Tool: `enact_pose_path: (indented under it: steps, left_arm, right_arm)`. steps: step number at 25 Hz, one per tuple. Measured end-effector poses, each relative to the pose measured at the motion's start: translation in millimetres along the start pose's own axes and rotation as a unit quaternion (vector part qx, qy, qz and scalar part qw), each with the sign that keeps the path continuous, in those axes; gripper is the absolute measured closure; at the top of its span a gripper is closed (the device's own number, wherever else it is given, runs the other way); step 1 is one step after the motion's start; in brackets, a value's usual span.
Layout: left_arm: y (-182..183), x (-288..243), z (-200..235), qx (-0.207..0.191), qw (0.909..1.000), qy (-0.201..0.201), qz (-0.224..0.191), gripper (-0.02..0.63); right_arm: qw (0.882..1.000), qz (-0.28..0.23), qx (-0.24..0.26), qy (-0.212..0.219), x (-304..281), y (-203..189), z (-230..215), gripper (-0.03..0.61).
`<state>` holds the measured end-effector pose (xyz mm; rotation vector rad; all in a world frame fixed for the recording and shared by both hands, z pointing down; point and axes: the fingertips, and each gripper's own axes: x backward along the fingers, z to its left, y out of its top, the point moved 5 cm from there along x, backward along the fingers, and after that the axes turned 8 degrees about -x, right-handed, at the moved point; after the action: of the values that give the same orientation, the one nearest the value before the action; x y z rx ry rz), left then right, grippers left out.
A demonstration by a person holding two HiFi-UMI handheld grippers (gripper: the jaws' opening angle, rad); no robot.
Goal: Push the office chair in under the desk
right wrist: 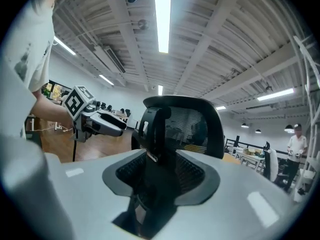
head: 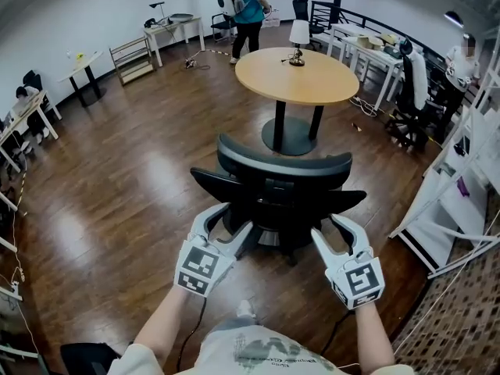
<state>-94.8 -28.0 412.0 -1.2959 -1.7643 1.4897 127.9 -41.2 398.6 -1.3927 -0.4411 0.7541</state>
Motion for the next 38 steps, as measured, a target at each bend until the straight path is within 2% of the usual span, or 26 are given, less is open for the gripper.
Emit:
enact_pose_path:
  steps: [5,8,10,12,16,18,21,23,25,28,30,33,35,38]
  left_arm:
    - [-10.4,-11.8,46.9,-0.033,0.9992,-0.004,0.021,0.344]
    - [-17.7,-20.6,71.3,-0.086,0.9951,-0.015,0.045,0.317]
    - [-23.0,-27.6,86.3,-0.127,0.9897,-0.027,0.061,0.297]
    - [-30.6,-34.6,101.3,-0.163,0.9826,-0.038,0.081,0.295]
    - [-47.9,-49.3,116.3,-0.219,0.9645,-0.077,0.125,0.257]
    - [-55.2,-55.7,118.2,-0.249,0.9525,-0.100,0.143,0.234]
    - [-65.7,-64.8,123.7,-0.290,0.9329,-0.121,0.176,0.232]
    - [-70.4,-72.3,124.4,-0.306,0.9243,-0.127,0.190,0.232]
    - [-72.6,-81.2,124.0,-0.315,0.9200,-0.126,0.195,0.233]
    - [-76.0,-92.3,125.1,-0.326,0.9159,-0.125,0.197,0.233]
    - [-80.0,-99.0,123.5,-0.328,0.9159,-0.127,0.192,0.239]
    - [-84.6,-112.7,119.9,-0.343,0.9115,-0.127,0.189,0.284]
    - [-86.5,-116.3,119.2,-0.353,0.9062,-0.132,0.191,0.305]
    - [-88.6,-118.2,125.3,-0.355,0.9031,-0.146,0.193,0.318]
  right_arm:
    - [0.998,0.037,0.045,-0.011,-11.6,3.0,-29.3,0.386]
    - [0.993,0.078,0.086,-0.017,-14.2,1.6,-49.4,0.353]
    - [0.985,0.116,0.126,-0.024,-16.5,-1.0,-63.2,0.311]
    - [0.976,0.148,0.157,-0.025,-20.8,-6.1,-75.5,0.281]
    - [0.965,0.193,0.178,-0.013,-35.0,-18.7,-91.7,0.267]
    - [0.958,0.220,0.183,-0.002,-43.4,-28.7,-96.0,0.248]
    - [0.948,0.254,0.192,0.011,-54.7,-42.0,-101.7,0.244]
    - [0.943,0.264,0.202,0.013,-58.6,-47.4,-106.2,0.238]
    - [0.939,0.270,0.211,0.016,-58.2,-48.6,-110.1,0.238]
    - [0.935,0.284,0.213,0.009,-55.6,-46.6,-111.7,0.262]
    - [0.932,0.298,0.207,0.004,-57.2,-49.2,-113.3,0.253]
    - [0.924,0.321,0.207,0.005,-66.8,-60.7,-119.0,0.253]
    - [0.924,0.321,0.206,0.000,-73.5,-67.1,-121.2,0.256]
    - [0.925,0.315,0.214,0.002,-81.6,-68.0,-118.5,0.259]
